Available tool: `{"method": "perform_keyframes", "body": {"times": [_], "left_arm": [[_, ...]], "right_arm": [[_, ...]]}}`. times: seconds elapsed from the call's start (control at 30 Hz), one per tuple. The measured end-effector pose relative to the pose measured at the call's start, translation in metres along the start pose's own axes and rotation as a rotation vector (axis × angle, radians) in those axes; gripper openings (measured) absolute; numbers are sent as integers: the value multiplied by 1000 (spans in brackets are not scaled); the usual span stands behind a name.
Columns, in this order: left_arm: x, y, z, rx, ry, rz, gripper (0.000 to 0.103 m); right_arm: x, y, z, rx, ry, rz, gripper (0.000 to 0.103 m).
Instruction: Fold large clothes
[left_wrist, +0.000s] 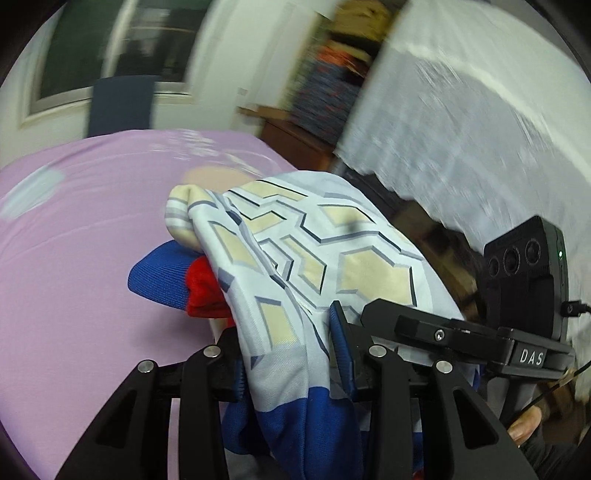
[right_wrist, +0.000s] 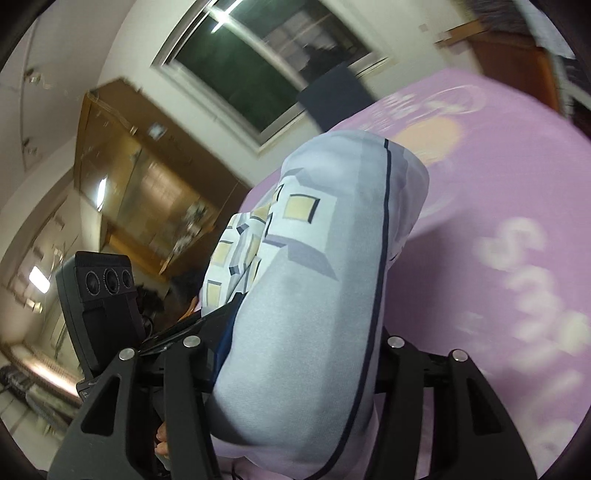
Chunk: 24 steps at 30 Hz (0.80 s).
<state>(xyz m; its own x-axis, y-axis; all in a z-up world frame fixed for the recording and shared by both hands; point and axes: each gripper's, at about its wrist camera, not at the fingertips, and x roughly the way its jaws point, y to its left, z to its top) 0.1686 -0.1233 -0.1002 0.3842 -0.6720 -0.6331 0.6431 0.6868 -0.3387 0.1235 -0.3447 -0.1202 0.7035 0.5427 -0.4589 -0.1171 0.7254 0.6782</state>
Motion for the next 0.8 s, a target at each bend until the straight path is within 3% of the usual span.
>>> {"method": "perform_keyframes", "body": {"times": [0.1,0.2,0.3,0.43,0.5,0.67,0.8], "left_arm": [[52,-35,-6,63,113,4,37],[103,-49,-23,104,225,79,42],[106,-58,-26,140,199,121,45],[103,-51,-17,74,218,170,62],[98,-52,-15,62,204,221,66],[53,-66,-27,119,139,360,79],[22,-94,-38,166,76,398,89]], "right_arm": [[-33,-38,-13,68,-31,-42,52],[-37,-82,-28,158,16,-160,52],[-35,-102,-39,171,31,-200,57],[-45,-83,-36,63,4,-291,63],[-58,-71,-37,30,-15,-318,65],[-107,-30,-47,-75,-126,-464,82],[-139,4,-62,-140,-149,-500,87]]}}
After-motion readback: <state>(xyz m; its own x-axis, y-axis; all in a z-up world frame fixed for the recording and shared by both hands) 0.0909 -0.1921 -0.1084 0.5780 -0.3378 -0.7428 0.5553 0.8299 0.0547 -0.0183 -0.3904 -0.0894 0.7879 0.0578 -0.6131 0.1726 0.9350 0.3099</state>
